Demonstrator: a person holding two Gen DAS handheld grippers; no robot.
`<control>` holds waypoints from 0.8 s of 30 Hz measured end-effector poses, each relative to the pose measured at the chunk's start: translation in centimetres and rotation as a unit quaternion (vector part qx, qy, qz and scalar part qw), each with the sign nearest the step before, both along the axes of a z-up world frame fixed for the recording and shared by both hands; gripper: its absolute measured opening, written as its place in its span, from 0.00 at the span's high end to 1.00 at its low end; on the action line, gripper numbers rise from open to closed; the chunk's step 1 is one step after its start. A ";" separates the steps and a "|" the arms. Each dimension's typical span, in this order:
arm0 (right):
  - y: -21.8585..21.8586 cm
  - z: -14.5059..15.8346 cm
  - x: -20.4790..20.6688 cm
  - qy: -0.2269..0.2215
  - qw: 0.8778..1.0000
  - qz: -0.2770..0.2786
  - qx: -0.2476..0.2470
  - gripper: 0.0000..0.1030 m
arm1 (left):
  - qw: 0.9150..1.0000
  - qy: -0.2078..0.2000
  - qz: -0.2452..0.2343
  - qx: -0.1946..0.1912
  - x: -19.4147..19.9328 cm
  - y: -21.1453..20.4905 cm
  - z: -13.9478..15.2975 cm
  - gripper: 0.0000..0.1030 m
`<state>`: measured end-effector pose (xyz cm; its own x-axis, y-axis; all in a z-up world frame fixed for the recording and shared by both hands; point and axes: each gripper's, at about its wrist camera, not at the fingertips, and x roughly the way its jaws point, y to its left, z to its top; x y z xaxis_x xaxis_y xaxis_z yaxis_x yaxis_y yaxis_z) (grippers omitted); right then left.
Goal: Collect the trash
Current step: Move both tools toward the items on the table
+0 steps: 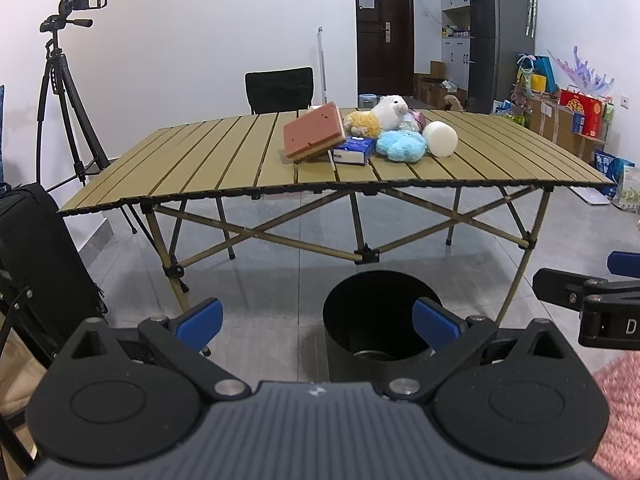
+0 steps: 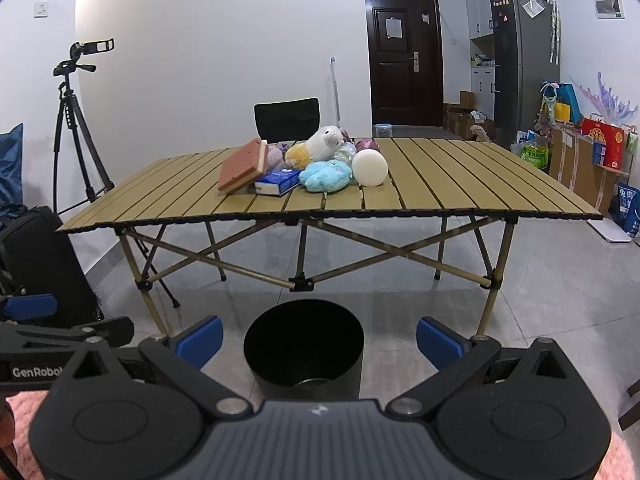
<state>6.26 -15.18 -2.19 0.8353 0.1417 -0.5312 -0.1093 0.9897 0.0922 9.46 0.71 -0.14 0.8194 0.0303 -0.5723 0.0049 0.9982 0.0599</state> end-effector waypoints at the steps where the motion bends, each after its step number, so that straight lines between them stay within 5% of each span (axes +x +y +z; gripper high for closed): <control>1: 0.0 0.0 0.6 -0.001 1.000 0.000 0.000 0.00 | 1.000 -0.001 0.001 0.000 0.5 0.0 0.0 0.00; 24: -0.2 1.4 14.7 -0.072 0.997 0.001 -0.002 0.00 | 0.998 -0.045 0.040 -0.010 14.8 0.5 2.4 0.00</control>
